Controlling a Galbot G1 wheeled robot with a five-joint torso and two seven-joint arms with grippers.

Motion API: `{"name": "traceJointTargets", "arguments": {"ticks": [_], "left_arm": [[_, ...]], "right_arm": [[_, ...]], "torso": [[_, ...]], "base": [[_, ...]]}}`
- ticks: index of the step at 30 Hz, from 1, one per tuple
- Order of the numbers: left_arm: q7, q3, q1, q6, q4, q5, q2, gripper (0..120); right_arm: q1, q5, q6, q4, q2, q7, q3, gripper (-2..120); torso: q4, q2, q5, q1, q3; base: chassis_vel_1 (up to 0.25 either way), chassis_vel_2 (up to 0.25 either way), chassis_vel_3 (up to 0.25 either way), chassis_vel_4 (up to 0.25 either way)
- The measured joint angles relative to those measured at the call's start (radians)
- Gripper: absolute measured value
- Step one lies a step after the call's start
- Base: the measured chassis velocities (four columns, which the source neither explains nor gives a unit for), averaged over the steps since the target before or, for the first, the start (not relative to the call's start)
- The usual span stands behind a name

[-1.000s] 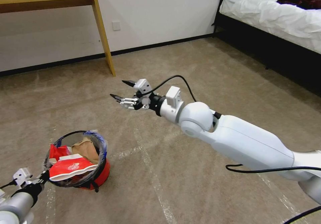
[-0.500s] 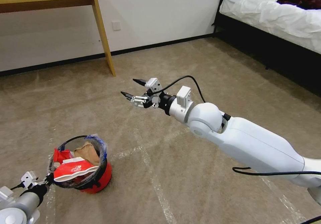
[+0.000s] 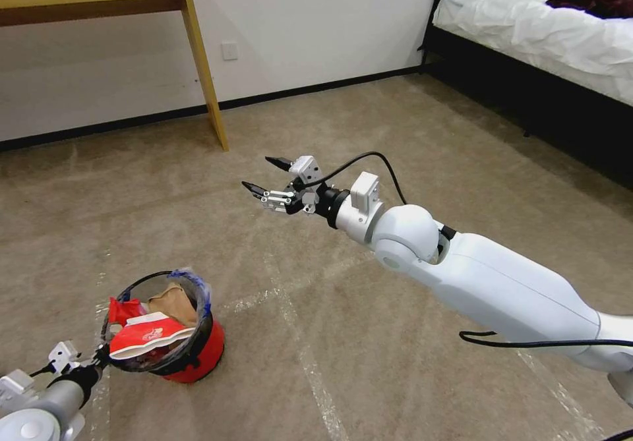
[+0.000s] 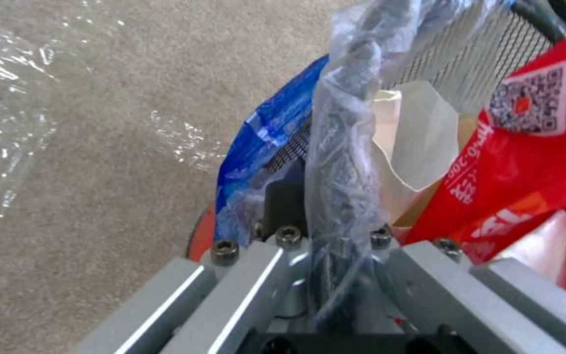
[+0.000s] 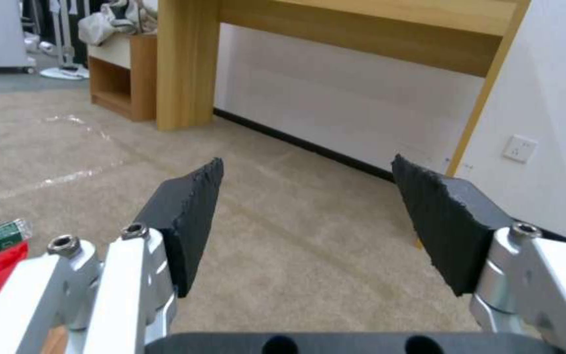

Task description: Pick up the trash bin and place the garbage on the floor into it.

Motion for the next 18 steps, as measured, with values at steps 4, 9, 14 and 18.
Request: {"name": "traceJointTargets", "arguments": {"ticks": [4,9,14,18], "left_arm": [[-0.003,-0.002,0.007,0.001,-0.013,0.001,0.005,8],[-0.003,-0.002,0.012,0.002,-0.044,0.0,0.009,24],[-0.004,-0.002,0.019,0.002,-0.069,0.001,0.01,45],[-0.008,-0.009,0.031,0.002,-0.097,-0.002,0.01,63]], "right_arm": [[-0.001,-0.003,0.001,-0.006,0.007,-0.002,0.0,70],[-0.005,-0.005,0.001,-0.009,0.011,-0.002,0.0,70],[-0.006,-0.005,0.002,-0.012,0.01,-0.003,0.001,70],[-0.004,-0.005,0.003,-0.014,0.012,-0.004,0.001,70]], "torso": [[-0.0003,0.0,-0.0013,0.0,0.0],[-0.0004,0.0,-0.0009,0.0,0.0],[-0.0002,0.0,-0.0008,0.0,0.0],[-0.0003,0.0,-0.0008,0.0,0.0]], "base": [[0.0,0.0,0.0,0.0],[0.0,0.0,0.0,0.0],[0.0,0.0,0.0,0.0],[0.0,0.0,0.0,0.0]]}}
